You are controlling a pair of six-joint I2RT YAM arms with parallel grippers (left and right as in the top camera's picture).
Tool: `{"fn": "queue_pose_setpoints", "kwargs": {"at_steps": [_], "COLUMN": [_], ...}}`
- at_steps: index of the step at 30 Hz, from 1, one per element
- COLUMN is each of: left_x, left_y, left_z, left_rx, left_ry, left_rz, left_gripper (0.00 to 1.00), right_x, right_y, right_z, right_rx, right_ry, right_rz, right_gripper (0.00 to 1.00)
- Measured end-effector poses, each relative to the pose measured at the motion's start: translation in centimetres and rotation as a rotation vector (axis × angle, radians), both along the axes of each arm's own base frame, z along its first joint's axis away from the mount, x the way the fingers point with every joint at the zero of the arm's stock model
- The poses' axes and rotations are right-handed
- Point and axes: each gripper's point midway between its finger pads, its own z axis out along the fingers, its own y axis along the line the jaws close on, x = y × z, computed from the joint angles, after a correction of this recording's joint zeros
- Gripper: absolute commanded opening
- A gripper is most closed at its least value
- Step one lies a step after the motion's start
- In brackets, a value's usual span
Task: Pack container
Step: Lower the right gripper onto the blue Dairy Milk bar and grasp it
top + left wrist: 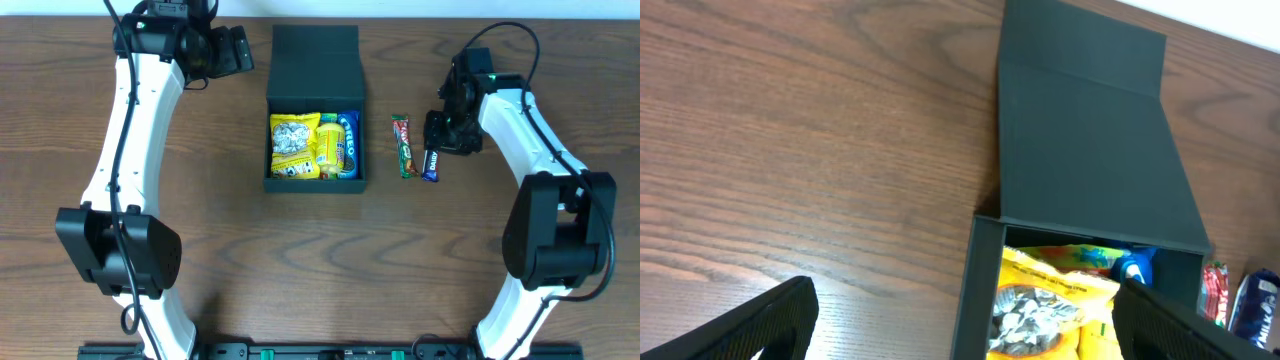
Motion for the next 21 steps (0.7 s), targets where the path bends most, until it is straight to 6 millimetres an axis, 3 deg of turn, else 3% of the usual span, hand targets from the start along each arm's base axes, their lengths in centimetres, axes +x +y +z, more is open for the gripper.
{"fn": "queue_pose_setpoints", "kwargs": {"at_steps": [13,21], "left_x": [0.0,0.0], "left_y": [-0.3,-0.3], "left_z": [0.0,0.1], "left_rx": [-0.007,-0.007], "left_ry": [0.001,-0.003], "left_rz": [-0.01,-0.01], "left_gripper": [0.95,0.95], "right_x": [-0.5,-2.1], "right_y": [-0.6,0.2], "right_z": [-1.9,-3.6], "right_rx": [-0.028,0.02], "right_ry": [-0.001,0.044], "right_rz": [-0.022,-0.029], "right_gripper": [0.41,0.41]}}
